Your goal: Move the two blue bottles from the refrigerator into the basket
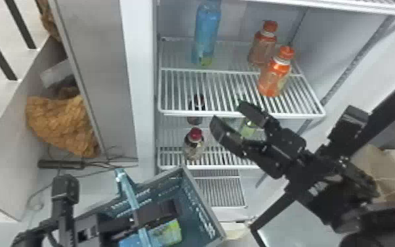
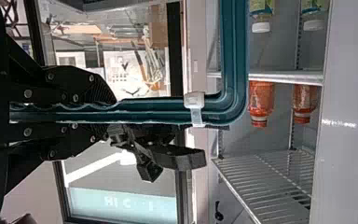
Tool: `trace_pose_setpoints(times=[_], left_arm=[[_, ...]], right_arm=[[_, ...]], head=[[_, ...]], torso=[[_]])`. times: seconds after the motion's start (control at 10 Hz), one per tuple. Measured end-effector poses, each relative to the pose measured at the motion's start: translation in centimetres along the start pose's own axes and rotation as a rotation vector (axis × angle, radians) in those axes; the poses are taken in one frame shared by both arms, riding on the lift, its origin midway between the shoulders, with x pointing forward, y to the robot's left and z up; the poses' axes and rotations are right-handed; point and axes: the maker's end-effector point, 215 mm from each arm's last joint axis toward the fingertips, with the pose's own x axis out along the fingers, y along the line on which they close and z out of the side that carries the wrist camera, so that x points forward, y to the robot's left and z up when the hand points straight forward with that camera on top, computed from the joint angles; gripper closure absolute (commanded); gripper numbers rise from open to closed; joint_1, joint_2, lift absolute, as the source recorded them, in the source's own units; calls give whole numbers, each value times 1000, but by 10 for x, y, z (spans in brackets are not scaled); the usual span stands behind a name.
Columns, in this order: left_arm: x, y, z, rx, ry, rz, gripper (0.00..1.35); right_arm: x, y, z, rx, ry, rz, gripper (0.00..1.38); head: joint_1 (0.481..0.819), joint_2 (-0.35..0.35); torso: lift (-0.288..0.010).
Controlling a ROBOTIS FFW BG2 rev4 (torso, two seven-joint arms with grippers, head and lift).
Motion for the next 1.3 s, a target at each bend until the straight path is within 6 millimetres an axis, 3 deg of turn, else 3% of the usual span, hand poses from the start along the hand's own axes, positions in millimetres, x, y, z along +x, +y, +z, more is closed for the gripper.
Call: trace_pose_setpoints(times=[0.2, 0.7, 1.3], left_arm=[[0, 1, -1, -1, 0, 2, 1202], [1, 0, -1, -2, 3, 1, 1202], [2, 0, -1, -1, 5, 0, 1202]], right_arm=[[3, -26, 22, -31, -59, -84, 176], [35, -81, 45, -77, -106, -162, 171], [99, -121, 39, -85, -77, -169, 148]], head=[[695, -198], [695, -223], [695, -187]], torso=[[-10], [-10], [-10]])
